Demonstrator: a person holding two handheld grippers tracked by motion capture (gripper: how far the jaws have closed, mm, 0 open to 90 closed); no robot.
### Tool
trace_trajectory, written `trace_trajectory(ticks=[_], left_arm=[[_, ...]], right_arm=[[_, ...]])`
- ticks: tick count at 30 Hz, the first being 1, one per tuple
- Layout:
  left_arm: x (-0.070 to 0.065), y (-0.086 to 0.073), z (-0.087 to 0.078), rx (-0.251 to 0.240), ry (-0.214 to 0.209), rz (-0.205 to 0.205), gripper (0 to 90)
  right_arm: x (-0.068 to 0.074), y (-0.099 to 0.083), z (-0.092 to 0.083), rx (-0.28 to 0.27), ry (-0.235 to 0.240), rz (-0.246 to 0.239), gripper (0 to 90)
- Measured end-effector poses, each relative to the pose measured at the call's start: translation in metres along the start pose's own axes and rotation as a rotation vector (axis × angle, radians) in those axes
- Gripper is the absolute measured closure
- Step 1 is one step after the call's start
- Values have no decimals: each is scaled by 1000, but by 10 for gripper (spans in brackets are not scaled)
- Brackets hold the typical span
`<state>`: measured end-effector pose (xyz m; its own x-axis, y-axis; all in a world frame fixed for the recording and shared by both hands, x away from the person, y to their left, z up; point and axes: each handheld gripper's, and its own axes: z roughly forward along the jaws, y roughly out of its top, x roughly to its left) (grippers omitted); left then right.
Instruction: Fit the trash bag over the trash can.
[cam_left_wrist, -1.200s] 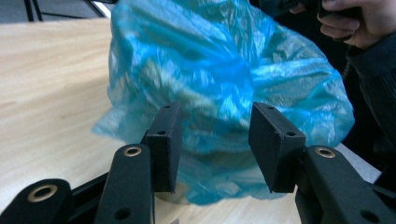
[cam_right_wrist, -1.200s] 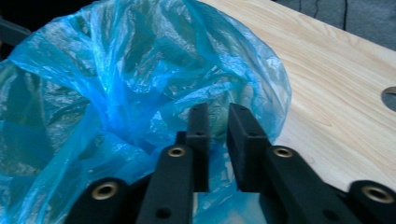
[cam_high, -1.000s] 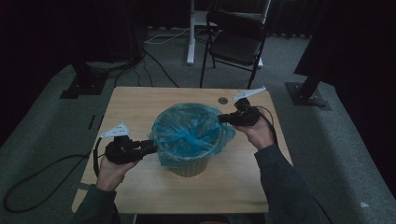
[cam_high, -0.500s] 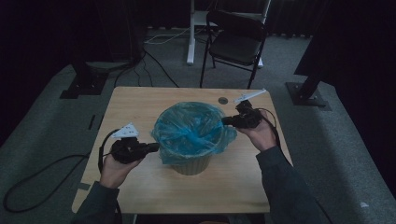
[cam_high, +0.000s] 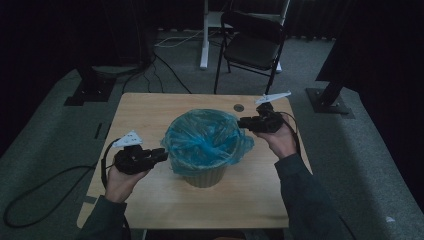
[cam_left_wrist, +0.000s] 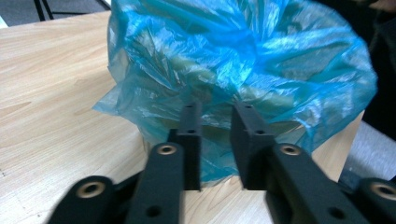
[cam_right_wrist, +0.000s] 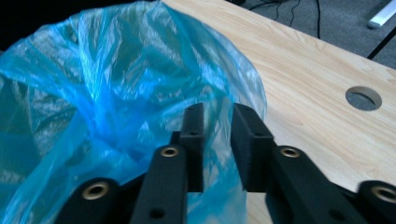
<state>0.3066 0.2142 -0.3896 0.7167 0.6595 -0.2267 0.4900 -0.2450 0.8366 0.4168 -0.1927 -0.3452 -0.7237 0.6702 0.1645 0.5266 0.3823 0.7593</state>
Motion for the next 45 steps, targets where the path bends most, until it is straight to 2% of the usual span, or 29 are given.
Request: trace_trajectory(ticks=[4, 6, 10, 12, 15, 18, 20, 22, 24, 27, 30, 31, 36, 38, 39, 42, 43, 45], left_arm=[[-3, -1, -4, -37, -42, -13, 579], [-6, -1, -5, -53, -73, -11, 521], [-11, -3, -3, -75, -110, 17, 416], [-14, -4, 0, -71, -119, 28, 360], [-18, -4, 4, -57, -132, 43, 328], [-21, -4, 10, -28, -109, 61, 326], [-20, -5, 13, -13, -102, 70, 345], [-15, -6, 16, -2, -105, 70, 409], [-12, -7, 19, 4, -109, 70, 471], [-9, -5, 22, 9, -121, 79, 565], [-9, -2, 20, 15, -107, 102, 668], [-9, -1, 19, 16, -101, 106, 706], [-7, 0, 18, 22, -82, 121, 867], [-6, 0, 19, 25, -79, 122, 890], [-6, 0, 20, 26, -76, 121, 894], [-6, -2, 21, 33, -70, 121, 897], [-6, -2, 22, 36, -69, 120, 897], [-5, -4, 23, 38, -69, 116, 898]], right_arm=[[-3, 5, 8, -22, 16, 7, 644], [-4, 7, 12, -28, 9, 13, 600], [-7, 11, 18, -40, 12, 25, 573], [-8, 13, 20, -39, 18, 26, 555], [-9, 15, 24, -46, 27, 27, 544], [-9, 17, 28, -49, 40, 29, 532], [-11, 19, 33, -37, 35, 24, 525], [-12, 20, 37, -15, 29, 18, 526], [-12, 19, 40, 2, 25, 3, 590], [-12, 16, 41, 5, 53, 4, 686], [-11, 13, 39, 38, 19, -11, 740], [-12, 12, 38, 39, 23, -13, 737], [-21, 9, 32, 9, 76, 46, 748], [-24, 9, 30, -24, 101, 74, 684], [-25, 10, 29, -35, 95, 85, 671], [-28, 12, 30, -38, 91, 90, 795], [-30, 12, 31, -44, 107, 104, 835], [-31, 12, 29, -57, 83, 124, 881]])
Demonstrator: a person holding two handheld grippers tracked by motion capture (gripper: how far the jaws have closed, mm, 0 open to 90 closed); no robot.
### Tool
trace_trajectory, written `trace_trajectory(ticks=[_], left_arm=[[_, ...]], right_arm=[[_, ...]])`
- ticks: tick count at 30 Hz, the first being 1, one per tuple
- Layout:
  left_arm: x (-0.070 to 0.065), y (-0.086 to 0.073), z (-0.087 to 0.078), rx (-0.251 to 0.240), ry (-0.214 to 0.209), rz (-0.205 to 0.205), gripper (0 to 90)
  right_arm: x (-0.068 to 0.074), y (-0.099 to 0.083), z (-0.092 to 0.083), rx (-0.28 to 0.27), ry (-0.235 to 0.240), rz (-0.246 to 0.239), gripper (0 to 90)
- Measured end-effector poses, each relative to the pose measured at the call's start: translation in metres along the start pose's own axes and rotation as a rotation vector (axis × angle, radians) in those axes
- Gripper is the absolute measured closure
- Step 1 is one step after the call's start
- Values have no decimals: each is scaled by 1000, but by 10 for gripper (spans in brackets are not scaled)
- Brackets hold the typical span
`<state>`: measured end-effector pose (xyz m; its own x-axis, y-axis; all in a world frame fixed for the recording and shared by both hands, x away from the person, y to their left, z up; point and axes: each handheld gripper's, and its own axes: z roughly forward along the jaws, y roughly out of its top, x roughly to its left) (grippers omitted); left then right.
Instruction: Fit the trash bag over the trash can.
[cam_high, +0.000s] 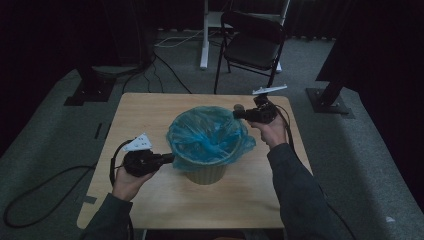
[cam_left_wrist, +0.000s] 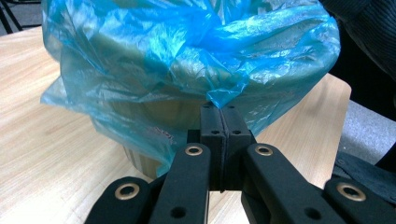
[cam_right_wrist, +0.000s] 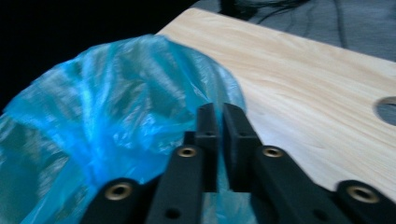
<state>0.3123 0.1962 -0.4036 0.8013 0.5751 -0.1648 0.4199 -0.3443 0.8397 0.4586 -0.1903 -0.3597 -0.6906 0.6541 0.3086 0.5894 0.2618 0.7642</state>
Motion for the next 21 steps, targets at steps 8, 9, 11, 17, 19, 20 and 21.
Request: trace_trajectory(ticks=[8, 9, 11, 17, 19, 20, 21], left_arm=[[3, -12, 5, 36, 4, -24, 899], [4, -13, 5, 45, 6, -25, 899], [5, -15, 7, 54, 9, -32, 899], [10, -20, 8, 75, 26, -58, 899], [12, -22, 8, 85, 33, -69, 899], [13, -22, 9, 93, 37, -71, 899], [14, -24, 8, 95, 40, -77, 898]], right_arm=[[-15, -16, 5, 76, -46, 87, 886], [-17, -19, 7, 95, -42, 95, 885], [-20, -26, 11, 135, -39, 97, 881], [-23, -37, 12, 174, -61, 97, 882], [-22, -38, 9, 174, -70, 89, 879], [-22, -39, 7, 174, -78, 83, 878], [-22, -39, 6, 176, -82, 80, 874]])
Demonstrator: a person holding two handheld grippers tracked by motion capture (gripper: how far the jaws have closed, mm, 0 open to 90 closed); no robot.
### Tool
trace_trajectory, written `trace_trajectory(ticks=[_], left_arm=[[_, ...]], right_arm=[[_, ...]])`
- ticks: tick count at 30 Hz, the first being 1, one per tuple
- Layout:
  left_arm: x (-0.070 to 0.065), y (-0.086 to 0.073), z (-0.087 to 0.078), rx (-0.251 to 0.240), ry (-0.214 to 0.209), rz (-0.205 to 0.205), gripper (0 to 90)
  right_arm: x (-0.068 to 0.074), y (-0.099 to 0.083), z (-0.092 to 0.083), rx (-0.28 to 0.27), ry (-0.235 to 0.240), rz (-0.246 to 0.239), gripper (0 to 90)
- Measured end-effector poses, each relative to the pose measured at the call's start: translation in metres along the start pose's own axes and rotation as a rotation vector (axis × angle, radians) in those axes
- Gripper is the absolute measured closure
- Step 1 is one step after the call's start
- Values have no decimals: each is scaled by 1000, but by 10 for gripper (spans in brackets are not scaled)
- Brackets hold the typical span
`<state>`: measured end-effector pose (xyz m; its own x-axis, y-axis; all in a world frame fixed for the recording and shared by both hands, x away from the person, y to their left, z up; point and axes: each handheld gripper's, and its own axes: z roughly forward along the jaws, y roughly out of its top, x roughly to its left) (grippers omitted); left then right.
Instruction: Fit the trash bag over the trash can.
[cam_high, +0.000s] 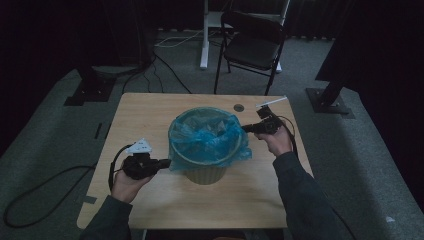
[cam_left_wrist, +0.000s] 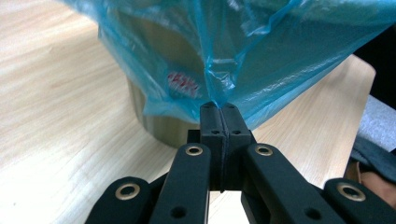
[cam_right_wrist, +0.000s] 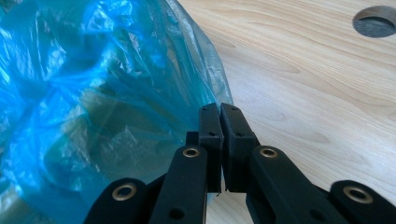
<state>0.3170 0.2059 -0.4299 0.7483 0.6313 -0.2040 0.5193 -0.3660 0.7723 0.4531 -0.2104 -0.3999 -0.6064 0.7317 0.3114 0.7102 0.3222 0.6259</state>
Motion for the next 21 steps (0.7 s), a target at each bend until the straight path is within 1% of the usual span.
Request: trace_trajectory(ticks=[1, 3, 6, 8, 9, 10, 11, 12, 13, 14, 16, 18, 20, 21], left_arm=[[1, -1, 0, 0, 4, -8, 898], [4, -3, -2, 2, 16, -25, 897], [8, -6, -3, 17, 38, -41, 898], [9, -7, -5, 7, 49, -52, 891], [10, -7, -7, -2, 59, -57, 861], [10, -6, -10, -19, 57, -56, 807], [10, -6, -14, -46, 45, -52, 761], [10, -6, -18, -68, 46, -46, 712], [9, -5, -23, -89, 47, -40, 662], [9, -4, -28, -110, 42, -32, 633], [9, -1, -37, -148, 46, -26, 592], [9, 3, -46, -190, 49, -16, 569], [8, 11, -51, -214, 34, -3, 564], [8, 15, -52, -219, 32, 8, 564]], right_arm=[[0, -1, -1, 2, 2, -4, 871], [0, -3, -3, 4, -10, -10, 870], [-1, -5, -4, 11, -18, -15, 871], [-1, -6, -3, 21, -25, -20, 864], [-1, -6, -3, 18, -24, -20, 848], [0, -6, -4, 13, -26, -20, 807], [0, -7, -6, -1, -33, -18, 748], [0, -7, -9, -18, -33, -19, 707], [1, -7, -12, -40, -19, -28, 672], [2, -7, -16, -61, -6, -37, 636], [4, -8, -24, -95, -10, -42, 597], [5, -8, -32, -127, -2, -49, 565], [6, -9, -39, -150, 2, -51, 547], [7, -10, -41, -157, 2, -52, 544]])
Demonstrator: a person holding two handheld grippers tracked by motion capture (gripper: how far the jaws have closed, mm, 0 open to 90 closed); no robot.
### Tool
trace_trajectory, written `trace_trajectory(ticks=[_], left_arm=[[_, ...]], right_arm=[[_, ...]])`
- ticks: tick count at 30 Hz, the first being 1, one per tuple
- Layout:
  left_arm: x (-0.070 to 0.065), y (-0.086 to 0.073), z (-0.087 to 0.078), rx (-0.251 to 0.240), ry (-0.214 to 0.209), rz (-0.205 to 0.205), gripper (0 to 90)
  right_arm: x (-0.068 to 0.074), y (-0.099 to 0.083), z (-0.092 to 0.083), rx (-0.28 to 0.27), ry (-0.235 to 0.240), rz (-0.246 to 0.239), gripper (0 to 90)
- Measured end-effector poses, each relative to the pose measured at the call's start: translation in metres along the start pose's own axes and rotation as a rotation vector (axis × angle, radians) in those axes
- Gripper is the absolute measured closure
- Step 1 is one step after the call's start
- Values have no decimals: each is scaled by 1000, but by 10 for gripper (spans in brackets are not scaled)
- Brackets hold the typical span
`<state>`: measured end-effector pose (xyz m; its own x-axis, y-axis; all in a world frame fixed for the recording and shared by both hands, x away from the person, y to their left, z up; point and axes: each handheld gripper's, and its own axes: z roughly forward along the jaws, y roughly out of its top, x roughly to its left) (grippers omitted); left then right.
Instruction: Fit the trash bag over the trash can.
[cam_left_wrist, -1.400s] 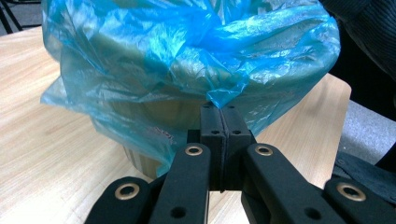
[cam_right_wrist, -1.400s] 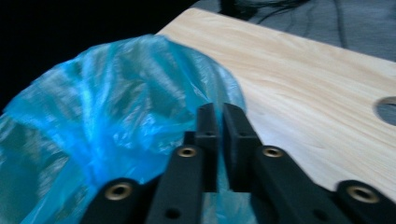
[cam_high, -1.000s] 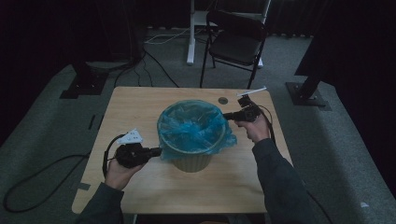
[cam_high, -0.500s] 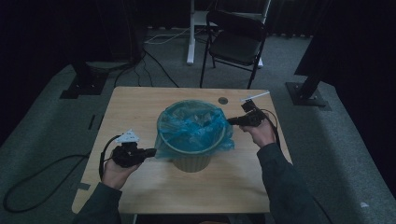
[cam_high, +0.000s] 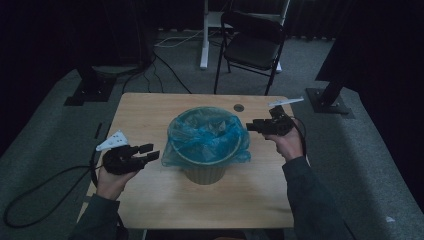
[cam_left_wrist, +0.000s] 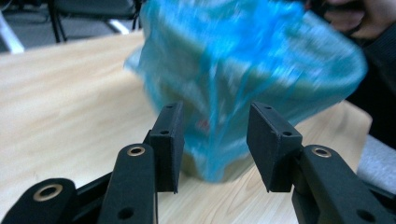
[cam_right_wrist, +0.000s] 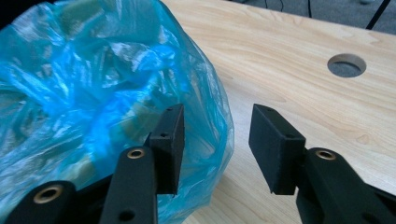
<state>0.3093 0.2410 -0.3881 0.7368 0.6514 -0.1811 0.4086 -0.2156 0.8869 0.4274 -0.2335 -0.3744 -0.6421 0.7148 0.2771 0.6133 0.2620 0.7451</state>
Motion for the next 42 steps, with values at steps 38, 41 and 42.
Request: trace_trajectory(ticks=[38, 41, 42], left_arm=[[-32, 127, 151, 263, -158, 316, 575], [-37, 126, 162, 307, -139, 355, 580], [-39, 125, 166, 323, -130, 366, 586]], right_arm=[[9, -24, -3, 7, 34, -31, 530], [8, -25, -4, 4, 33, -33, 530], [8, -25, -4, 4, 33, -32, 530]])
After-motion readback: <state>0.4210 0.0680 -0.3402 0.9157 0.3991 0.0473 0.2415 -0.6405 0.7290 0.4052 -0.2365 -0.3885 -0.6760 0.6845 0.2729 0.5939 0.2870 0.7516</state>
